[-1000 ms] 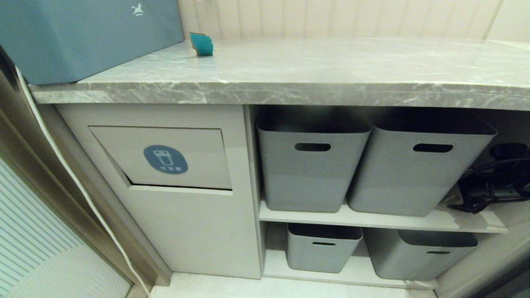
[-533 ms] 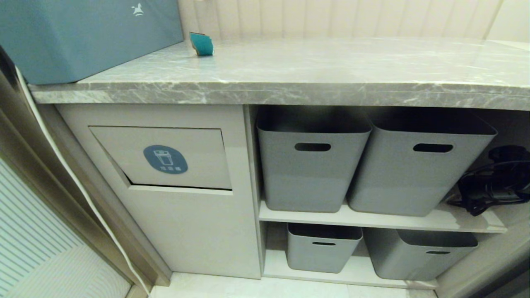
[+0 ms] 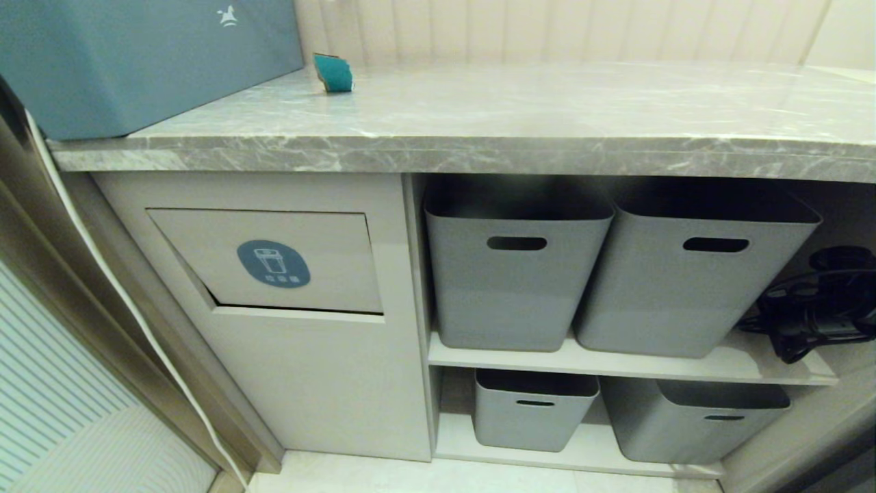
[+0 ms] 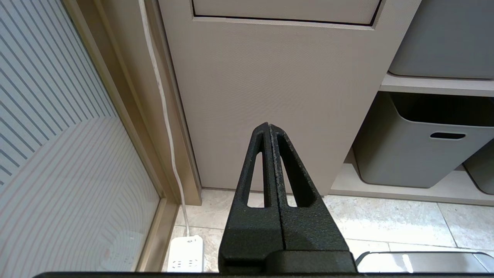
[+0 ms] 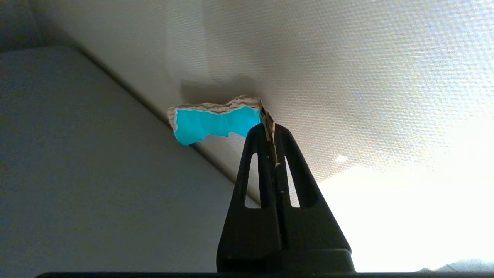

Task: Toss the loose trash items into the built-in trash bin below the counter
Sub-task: Pick up the garbage

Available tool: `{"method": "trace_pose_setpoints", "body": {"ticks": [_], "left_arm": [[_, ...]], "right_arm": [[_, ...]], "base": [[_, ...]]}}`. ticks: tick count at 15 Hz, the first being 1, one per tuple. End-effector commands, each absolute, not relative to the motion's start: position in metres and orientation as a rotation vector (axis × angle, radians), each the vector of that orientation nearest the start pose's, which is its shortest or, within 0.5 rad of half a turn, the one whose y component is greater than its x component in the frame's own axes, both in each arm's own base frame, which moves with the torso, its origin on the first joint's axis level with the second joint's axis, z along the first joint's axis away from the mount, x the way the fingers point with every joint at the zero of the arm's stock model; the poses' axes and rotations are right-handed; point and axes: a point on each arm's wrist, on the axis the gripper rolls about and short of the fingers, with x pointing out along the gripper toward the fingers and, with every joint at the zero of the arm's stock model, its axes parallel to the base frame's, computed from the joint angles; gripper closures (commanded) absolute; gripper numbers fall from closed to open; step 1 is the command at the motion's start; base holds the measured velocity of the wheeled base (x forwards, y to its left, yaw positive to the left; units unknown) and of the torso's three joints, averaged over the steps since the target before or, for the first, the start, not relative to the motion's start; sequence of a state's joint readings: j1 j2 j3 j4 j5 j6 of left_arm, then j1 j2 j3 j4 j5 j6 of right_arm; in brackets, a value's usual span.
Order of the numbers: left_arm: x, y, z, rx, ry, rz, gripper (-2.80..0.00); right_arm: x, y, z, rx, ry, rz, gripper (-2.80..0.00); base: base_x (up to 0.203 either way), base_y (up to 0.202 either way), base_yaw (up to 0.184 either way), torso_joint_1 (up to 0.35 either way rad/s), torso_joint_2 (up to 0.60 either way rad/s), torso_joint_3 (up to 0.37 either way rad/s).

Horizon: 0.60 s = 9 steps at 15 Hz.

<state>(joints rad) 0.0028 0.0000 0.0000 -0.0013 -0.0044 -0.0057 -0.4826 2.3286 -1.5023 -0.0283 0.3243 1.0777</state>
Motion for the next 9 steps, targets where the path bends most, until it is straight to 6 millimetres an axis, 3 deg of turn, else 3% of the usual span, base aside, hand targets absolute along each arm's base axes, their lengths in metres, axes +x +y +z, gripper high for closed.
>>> {"method": "trace_pose_setpoints", "body": {"ticks": [1, 4, 9], "left_arm": [[-0.023, 0.0, 0.075, -0.006, 0.002, -0.002, 0.0], [-0.023, 0.0, 0.075, -0.006, 0.002, -0.002, 0.0], [-0.023, 0.0, 0.075, -0.006, 0.002, -0.002, 0.0]], "right_arm": [[0.398, -0.201, 0.076, 1.339, 0.588, -0.542, 0.0], [0.374, -0.188, 0.093, 1.308, 0.605, -0.534, 0.0], [0.304, -0.153, 0.117, 1.22, 0.674, -0.516, 0.0]], "base": [[0.0, 0.0, 0.0, 0.0, 0.0, 0.0], [0.0, 0.0, 0.0, 0.0, 0.0, 0.0], [0.0, 0.0, 0.0, 0.0, 0.0, 0.0]]}}
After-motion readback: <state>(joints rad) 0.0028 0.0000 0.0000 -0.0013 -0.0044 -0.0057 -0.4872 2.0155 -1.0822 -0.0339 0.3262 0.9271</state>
